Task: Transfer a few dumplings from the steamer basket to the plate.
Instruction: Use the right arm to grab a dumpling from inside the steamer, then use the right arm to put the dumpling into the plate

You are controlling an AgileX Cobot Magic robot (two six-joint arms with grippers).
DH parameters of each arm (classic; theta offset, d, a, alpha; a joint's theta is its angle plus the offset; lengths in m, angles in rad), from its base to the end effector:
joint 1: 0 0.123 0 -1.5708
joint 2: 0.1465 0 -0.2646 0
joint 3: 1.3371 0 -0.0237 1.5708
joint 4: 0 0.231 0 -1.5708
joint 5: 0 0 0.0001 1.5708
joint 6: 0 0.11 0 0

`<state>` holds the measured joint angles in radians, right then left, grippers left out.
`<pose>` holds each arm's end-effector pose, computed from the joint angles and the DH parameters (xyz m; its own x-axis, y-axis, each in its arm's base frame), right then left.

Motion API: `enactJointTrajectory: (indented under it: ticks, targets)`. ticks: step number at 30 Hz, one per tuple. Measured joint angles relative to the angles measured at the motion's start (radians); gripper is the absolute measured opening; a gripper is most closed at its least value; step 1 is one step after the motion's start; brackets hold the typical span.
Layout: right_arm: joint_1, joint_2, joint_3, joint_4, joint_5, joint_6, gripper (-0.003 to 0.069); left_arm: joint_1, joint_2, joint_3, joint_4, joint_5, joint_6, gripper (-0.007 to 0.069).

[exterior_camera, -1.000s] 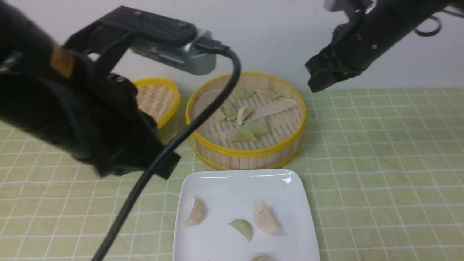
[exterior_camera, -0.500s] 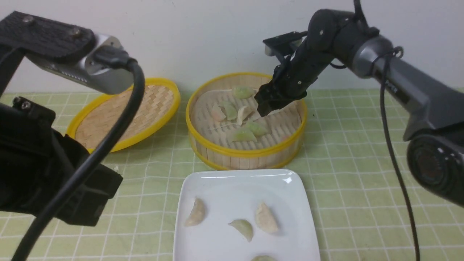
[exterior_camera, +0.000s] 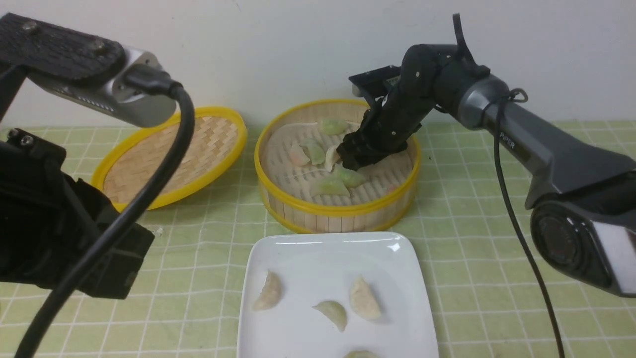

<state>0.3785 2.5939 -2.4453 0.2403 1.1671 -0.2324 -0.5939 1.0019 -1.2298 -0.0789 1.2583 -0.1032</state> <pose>0.4674 0.2118 0.1351 -0.8052 -0.4631 -0.3704 -0.5455 0.8234 0.1564 0.1348 -0.1010 0.3697 -0.7406 0.3470 -0.5754 0.5045 0.8528 -0.1349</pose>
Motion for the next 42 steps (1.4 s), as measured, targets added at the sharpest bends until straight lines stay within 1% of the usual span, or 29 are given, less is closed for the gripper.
enactJointTrajectory:
  ticks: [4, 8, 12, 16, 19, 22, 23, 24, 25, 26, 27, 29, 33, 35, 36, 42]
  targets:
    - [0.0, 0.0, -0.003, -0.006, 0.024, 0.001, 0.0338, 0.0, 0.0, 0.0, 0.001, 0.0, 0.0, -0.0006]
    - [0.001, -0.001, -0.004, -0.008, 0.027, 0.004, 0.0335, 0.0, 0.0, 0.0, 0.004, 0.0, -0.001, -0.0006]
    - [0.002, -0.044, 0.004, -0.017, 0.076, 0.03, 0.0334, 0.0, 0.0, 0.0, 0.006, 0.0, -0.004, -0.0006]
    - [0.002, -0.151, 0.011, -0.021, 0.085, 0.062, 0.0328, 0.0, 0.0, 0.0, 0.006, 0.0, -0.004, -0.0006]
    - [0.002, -0.286, 0.059, -0.021, 0.084, 0.075, 0.0328, 0.0, 0.0, 0.0, 0.006, 0.0, -0.004, -0.0006]
    - [0.002, -0.475, 0.214, -0.018, 0.081, 0.078, 0.0325, 0.0, 0.0, 0.0, 0.006, 0.0, -0.004, -0.0006]
    - [0.002, -0.553, 0.299, -0.01, 0.081, 0.078, 0.0325, 0.0, 0.0, 0.0, 0.006, 0.0, -0.004, -0.0006]
    - [0.002, -0.578, 0.33, -0.008, 0.081, 0.078, 0.0325, 0.0, 0.0, 0.0, 0.006, 0.0, -0.004, -0.0006]
    - [0.002, -0.671, 0.441, 0.006, 0.082, 0.076, 0.0325, 0.0, 0.0, 0.0, 0.006, 0.0, -0.004, -0.0006]
    - [0.002, -0.671, 0.457, 0.008, 0.082, 0.075, 0.0325, 0.0, 0.0, 0.0, 0.006, 0.0, -0.003, -0.0006]
    - [0.002, -0.757, 0.606, 0.036, 0.082, 0.07, 0.0325, 0.0, 0.0, 0.0, 0.006, 0.0, 0.0, -0.0006]
    - [0.003, -0.821, 0.77, 0.072, 0.082, 0.063, 0.0325, 0.0, 0.0, 0.0, 0.006, 0.0, 0.0, -0.0006]
    - [0.034, -0.858, 1.025, 0.101, 0.07, 0.059, 0.0325, 0.0, 0.0, 0.0, 0.006, 0.0, 0.0, -0.0006]
    - [0.065, -0.851, 1.123, 0.097, 0.001, 0.057, 0.0325, 0.0, 0.0, 0.0, 0.006, 0.0, 0.0, -0.0006]
    - [0.083, -0.839, 1.156, 0.092, -0.059, 0.057, 0.0325, 0.0, 0.0, 0.0, 0.007, 0.0, 0.0, -0.0006]
    - [0.114, -0.745, 1.198, 0.101, -0.256, 0.057, 0.0325, 0.0, 0.0, 0.0, 0.007, 0.0, 0.0, -0.0006]
